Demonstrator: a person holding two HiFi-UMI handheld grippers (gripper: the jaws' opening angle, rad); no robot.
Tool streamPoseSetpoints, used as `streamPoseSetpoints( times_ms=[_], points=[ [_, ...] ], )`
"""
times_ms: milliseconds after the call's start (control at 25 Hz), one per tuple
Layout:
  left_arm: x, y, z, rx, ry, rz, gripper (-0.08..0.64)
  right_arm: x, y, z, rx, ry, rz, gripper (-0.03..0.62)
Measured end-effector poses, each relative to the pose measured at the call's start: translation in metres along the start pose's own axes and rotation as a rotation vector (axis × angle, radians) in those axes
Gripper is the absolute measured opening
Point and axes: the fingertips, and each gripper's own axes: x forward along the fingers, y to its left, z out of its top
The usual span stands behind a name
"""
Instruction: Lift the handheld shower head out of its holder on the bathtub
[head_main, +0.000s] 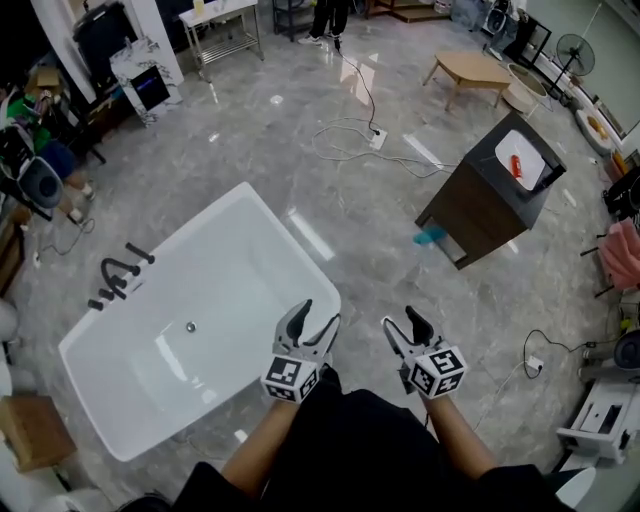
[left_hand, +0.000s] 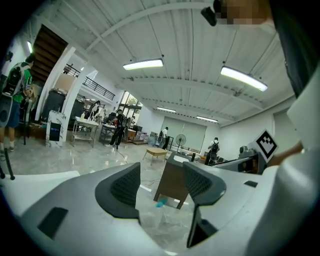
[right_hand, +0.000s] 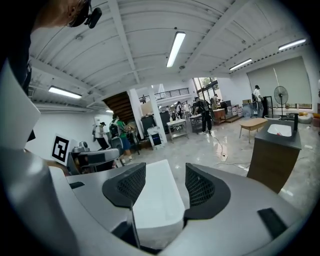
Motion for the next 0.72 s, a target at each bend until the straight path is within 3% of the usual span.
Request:
streamPoseSetpoints(
  times_ms=[280,720],
  points=[
    [0.033,0.06,0.032,-0.001,-0.032,-0.005,0.244,0.07,-0.001,0.047,-0.017,-0.027,0.022,0.218],
    [0.041,0.106,0.037,-0.049,-0.056,0.062,0.245,0.139,0.011,0.053,-0.015,0.052,0.143,0.216]
  ],
)
